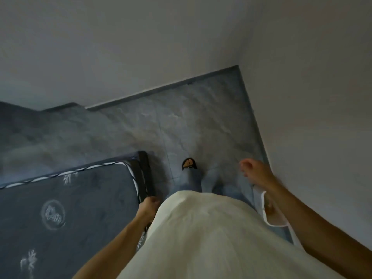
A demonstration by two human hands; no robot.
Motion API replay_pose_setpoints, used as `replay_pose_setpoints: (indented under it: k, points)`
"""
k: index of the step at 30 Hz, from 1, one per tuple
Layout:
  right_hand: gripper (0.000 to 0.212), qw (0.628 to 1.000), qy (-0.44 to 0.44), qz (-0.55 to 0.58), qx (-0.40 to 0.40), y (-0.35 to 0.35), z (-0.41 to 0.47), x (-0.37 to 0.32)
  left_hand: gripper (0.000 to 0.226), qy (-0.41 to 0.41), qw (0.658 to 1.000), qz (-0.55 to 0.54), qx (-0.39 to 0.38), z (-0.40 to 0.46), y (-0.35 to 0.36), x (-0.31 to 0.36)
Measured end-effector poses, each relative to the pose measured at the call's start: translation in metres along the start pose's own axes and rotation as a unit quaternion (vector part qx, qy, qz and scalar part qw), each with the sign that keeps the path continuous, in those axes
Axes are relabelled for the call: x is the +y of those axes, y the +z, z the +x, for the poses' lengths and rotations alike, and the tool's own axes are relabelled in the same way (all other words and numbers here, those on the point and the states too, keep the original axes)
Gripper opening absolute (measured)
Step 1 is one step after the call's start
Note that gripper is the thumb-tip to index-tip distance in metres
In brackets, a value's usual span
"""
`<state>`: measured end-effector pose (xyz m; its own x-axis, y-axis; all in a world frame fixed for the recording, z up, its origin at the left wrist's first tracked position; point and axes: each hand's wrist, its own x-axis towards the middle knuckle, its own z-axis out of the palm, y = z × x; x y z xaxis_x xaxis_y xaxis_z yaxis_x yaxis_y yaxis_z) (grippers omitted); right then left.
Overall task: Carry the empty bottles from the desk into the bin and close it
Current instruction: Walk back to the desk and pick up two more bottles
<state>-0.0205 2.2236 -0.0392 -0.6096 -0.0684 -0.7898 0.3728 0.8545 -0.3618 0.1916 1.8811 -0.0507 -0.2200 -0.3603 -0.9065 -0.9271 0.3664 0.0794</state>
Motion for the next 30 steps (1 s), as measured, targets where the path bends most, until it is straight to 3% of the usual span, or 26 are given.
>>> replay_pose_setpoints:
  k: [10,16,24,30]
  points:
    - [0.025,0.995,0.071,-0.042,-0.057,-0.012,0.032,-0.083,0.021,0.056,0.976,-0.206,0.044,0.063,-0.139,0.093]
    - [0.03,0.967,0.02,-0.227,-0.111,-0.041,0.106,-0.176,0.02,0.056,0.964,-0.244,0.093,0.09,-0.186,0.118]
    - [0.03,0.927,-0.072,-0.32,-0.181,-0.03,0.198,-0.364,0.024,-0.094,0.942,-0.312,0.085,0.078,-0.17,0.072]
    - [0.024,0.883,-0.2,-0.357,-0.232,0.056,0.216,-0.523,0.016,-0.219,0.869,-0.44,0.051,0.062,-0.141,0.045]
